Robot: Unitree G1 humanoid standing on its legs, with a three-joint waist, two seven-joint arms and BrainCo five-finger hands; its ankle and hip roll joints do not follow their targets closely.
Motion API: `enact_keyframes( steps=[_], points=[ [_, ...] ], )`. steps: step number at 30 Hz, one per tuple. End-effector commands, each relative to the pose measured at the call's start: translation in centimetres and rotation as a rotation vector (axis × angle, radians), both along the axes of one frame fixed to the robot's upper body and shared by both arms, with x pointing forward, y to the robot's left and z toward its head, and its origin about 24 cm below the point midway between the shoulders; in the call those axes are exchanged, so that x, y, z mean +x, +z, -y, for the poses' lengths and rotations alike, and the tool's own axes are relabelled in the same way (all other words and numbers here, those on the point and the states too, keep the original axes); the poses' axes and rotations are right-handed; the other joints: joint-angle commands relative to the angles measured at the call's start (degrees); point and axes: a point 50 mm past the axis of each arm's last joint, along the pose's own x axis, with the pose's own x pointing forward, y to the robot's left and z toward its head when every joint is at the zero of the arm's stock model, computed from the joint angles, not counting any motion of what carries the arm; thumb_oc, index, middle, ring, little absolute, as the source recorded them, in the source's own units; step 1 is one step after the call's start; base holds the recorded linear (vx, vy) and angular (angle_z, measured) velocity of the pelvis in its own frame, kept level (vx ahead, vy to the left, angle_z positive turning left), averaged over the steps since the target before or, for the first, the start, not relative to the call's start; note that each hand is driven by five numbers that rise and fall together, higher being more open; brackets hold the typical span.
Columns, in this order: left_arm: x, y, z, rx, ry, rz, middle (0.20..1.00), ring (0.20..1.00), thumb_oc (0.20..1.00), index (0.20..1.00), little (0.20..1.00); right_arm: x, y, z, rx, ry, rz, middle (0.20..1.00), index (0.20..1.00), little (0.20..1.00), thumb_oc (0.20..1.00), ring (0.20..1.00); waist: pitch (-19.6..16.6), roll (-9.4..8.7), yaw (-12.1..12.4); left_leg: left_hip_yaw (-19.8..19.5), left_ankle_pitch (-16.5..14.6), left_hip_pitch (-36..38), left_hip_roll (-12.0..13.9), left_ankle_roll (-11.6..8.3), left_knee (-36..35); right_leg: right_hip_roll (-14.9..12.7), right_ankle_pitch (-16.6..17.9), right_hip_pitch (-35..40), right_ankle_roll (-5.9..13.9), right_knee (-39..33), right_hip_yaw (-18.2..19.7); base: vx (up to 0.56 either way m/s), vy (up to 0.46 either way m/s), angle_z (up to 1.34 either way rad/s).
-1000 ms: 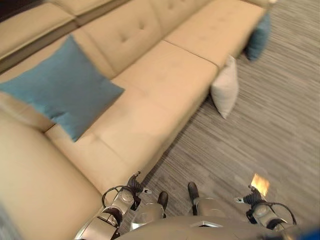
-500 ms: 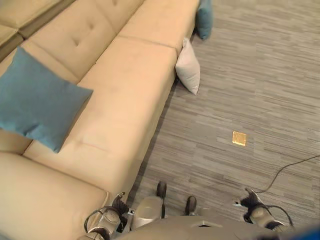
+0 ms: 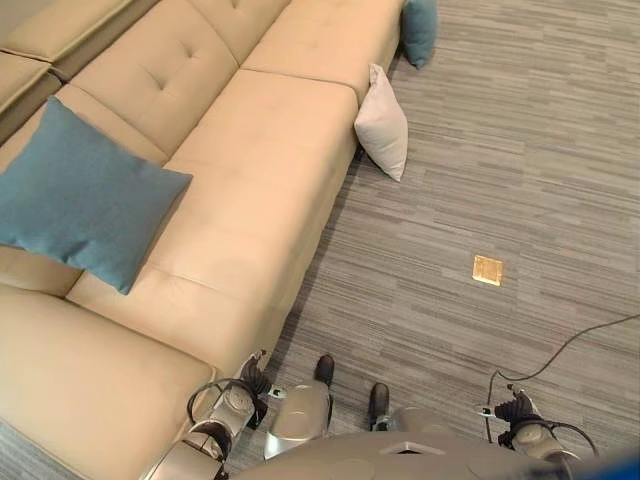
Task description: Pick up all the scattered cushions and arrange them neatly on the sofa.
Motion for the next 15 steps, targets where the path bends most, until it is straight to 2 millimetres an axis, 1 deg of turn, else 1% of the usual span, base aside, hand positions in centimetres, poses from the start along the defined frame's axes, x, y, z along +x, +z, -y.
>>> enact_keyframes(
  steps=[1, 2, 3, 4, 5, 6, 7, 8, 9, 10, 11, 12, 13, 14, 15],
  points=[
    [-0.5, -0.6, 2.0, -0.044, -0.030, -0.021, 1.000, 1.000, 1.000, 1.000, 1.000, -0.8, 0.1, 0.7, -0.024, -0.026, 0.000, 1.000, 1.000, 1.000, 1.000, 1.000, -0.40, 0.31, 1.08, 2.82, -8.18, -2.82, -5.94, 5.33, 4.12, 0.52, 0.70, -0.13, 7.33, -1.68, 4.50, 0.15, 0.038, -0.56],
    [-0.6, -0.6, 1.9, -0.041, -0.026, -0.024, 1.000, 1.000, 1.000, 1.000, 1.000, -0.9, 0.1, 0.6, -0.023, -0.020, -0.007, 1.000, 1.000, 1.000, 1.000, 1.000, -0.80, 0.35, 1.34, 2.80, -8.34, -2.41, -5.67, 5.46, 3.87, 1.01, -0.23, 0.31, 7.49, -1.48, 5.69, 0.17, 0.057, -0.30],
    [-0.9, -0.7, 1.7, -0.034, -0.023, -0.035, 1.000, 1.000, 1.000, 1.000, 1.000, -1.1, 0.0, 0.6, -0.019, -0.022, -0.018, 1.000, 1.000, 1.000, 1.000, 1.000, -1.29, 0.43, 1.45, 3.10, -8.60, -1.21, -5.23, 5.80, 3.18, 1.31, -0.74, 0.91, 7.55, -1.31, 6.49, 0.21, 0.079, -1.14],
    [-1.4, -0.8, 1.5, -0.030, -0.022, -0.050, 1.000, 1.000, 1.000, 1.000, 1.000, -1.6, -0.2, 0.5, -0.015, -0.026, -0.036, 1.000, 1.000, 1.000, 1.000, 1.000, -1.96, 0.39, 1.52, 3.50, -8.83, 0.01, -4.69, 6.24, 2.37, 1.01, -1.36, 1.48, 7.62, -0.82, 6.93, 0.30, 0.129, -1.50],
    [-1.7, -0.9, 1.2, -0.025, -0.014, -0.059, 1.000, 1.000, 1.000, 1.000, 1.000, -1.7, -0.3, 0.3, -0.007, -0.018, -0.049, 1.000, 1.000, 1.000, 1.000, 1.000, -3.07, 0.28, 1.89, 4.41, -9.28, 1.20, -3.92, 6.91, 1.47, 0.15, -2.17, 1.60, 8.10, 1.82, 7.11, 0.31, 0.142, -1.39],
    [-1.6, -0.8, 1.0, -0.023, -0.011, -0.055, 1.000, 1.000, 1.000, 1.000, 1.000, -1.6, -0.3, 0.2, 0.005, -0.020, -0.043, 1.000, 1.000, 1.000, 1.000, 1.000, -3.44, 0.24, 2.15, 5.28, -9.56, 2.69, -3.35, 7.40, 0.51, -0.03, -2.34, 0.83, 8.44, 4.95, 7.55, 0.26, 0.144, -0.91],
    [-1.3, -0.7, 0.8, -0.022, -0.006, -0.046, 1.000, 1.000, 1.000, 1.000, 1.000, -1.2, -0.3, 0.0, 0.014, -0.017, -0.037, 1.000, 1.000, 1.000, 1.000, 1.000, -3.42, 0.38, 2.20, 5.89, -9.68, 3.69, -2.78, 7.82, -0.16, -0.14, -2.41, -0.47, 9.17, 9.02, 7.64, 0.18, 0.119, -0.84],
    [-0.7, -0.3, 0.5, -0.017, -0.003, -0.020, 1.000, 1.000, 1.000, 1.000, 1.000, -0.5, -0.2, -0.2, 0.018, -0.003, -0.022, 1.000, 1.000, 1.000, 1.000, 1.000, -2.64, 1.21, 1.51, 6.59, -9.83, 5.27, -1.57, 8.75, -0.83, -0.15, -1.30, -4.81, 11.36, 18.43, 7.20, 0.15, 0.128, -1.10],
    [-0.2, -0.2, 0.4, -0.011, -0.010, -0.008, 1.000, 1.000, 1.000, 1.000, 1.000, 0.2, -0.1, -0.5, 0.025, 0.016, -0.002, 1.000, 1.000, 1.000, 1.000, 1.000, -1.76, 2.11, 0.47, 6.62, -10.24, 6.91, -0.91, 9.43, -1.42, -0.78, 0.67, -9.82, 12.87, 24.89, 5.49, 0.17, 0.107, -0.62],
    [-0.2, -0.1, 0.5, -0.009, -0.010, -0.004, 1.000, 1.000, 1.000, 1.000, 1.000, 0.5, -0.1, -0.7, 0.025, 0.030, 0.001, 1.000, 1.000, 1.000, 1.000, 1.000, -1.82, 2.47, 0.12, 6.55, -10.79, 8.16, -0.83, 9.53, -2.11, -2.29, 0.36, -11.16, 12.83, 24.15, 3.70, 0.12, 0.059, -0.19],
    [-0.2, -0.2, 0.5, -0.009, -0.010, -0.004, 1.000, 1.000, 1.000, 1.000, 1.000, 0.5, -0.1, -0.7, 0.025, 0.031, 0.001, 1.000, 1.000, 1.000, 1.000, 1.000, -1.67, 2.48, -0.06, 6.39, -10.82, 8.39, -0.89, 9.53, -2.19, -2.36, 0.19, -10.96, 12.83, 24.24, 3.54, 0.20, -0.014, 0.17],
    [-0.1, -0.1, 0.6, -0.014, -0.010, 0.000, 1.000, 1.000, 1.000, 1.000, 1.000, 0.7, -0.1, -0.8, 0.024, 0.050, -0.002, 1.000, 1.000, 1.000, 1.000, 1.000, -1.78, 2.86, -0.38, 6.92, -11.57, 10.74, -0.18, 9.33, -3.97, -4.04, -0.20, -11.29, 11.39, 18.82, 0.69, 0.22, -0.073, 0.09],
    [-0.2, -0.2, 0.6, -0.016, -0.009, -0.005, 1.000, 1.000, 1.000, 1.000, 1.000, 0.7, -0.1, -0.8, 0.019, 0.062, -0.006, 1.000, 1.000, 1.000, 1.000, 1.000, -1.71, 2.96, -0.55, 7.15, -12.14, 12.31, 0.13, 9.29, -5.13, -4.51, 1.07, -12.11, 10.90, 15.27, -0.05, 0.36, -0.140, -0.36],
    [-0.3, -0.2, 0.5, -0.016, -0.007, -0.011, 1.000, 1.000, 1.000, 1.000, 1.000, 0.7, -0.1, -0.7, 0.014, 0.073, -0.016, 1.000, 1.000, 1.000, 1.000, 1.000, -1.78, 2.80, -1.12, 6.90, -12.92, 14.30, 0.10, 9.09, -6.42, -5.34, 3.78, -14.07, 11.24, 10.13, -0.60, 0.43, -0.196, -0.44],
    [-0.4, -0.3, 0.5, -0.011, -0.007, -0.018, 1.000, 1.000, 1.000, 1.000, 1.000, 0.5, -0.1, -0.6, 0.013, 0.070, -0.026, 1.000, 1.000, 1.000, 1.000, 1.000, -1.62, 2.87, -1.89, 5.76, -13.87, 16.50, 0.27, 8.71, -7.20, -5.75, 6.52, -16.28, 12.00, 6.59, -0.10, 0.42, -0.208, -0.49]
  ],
)
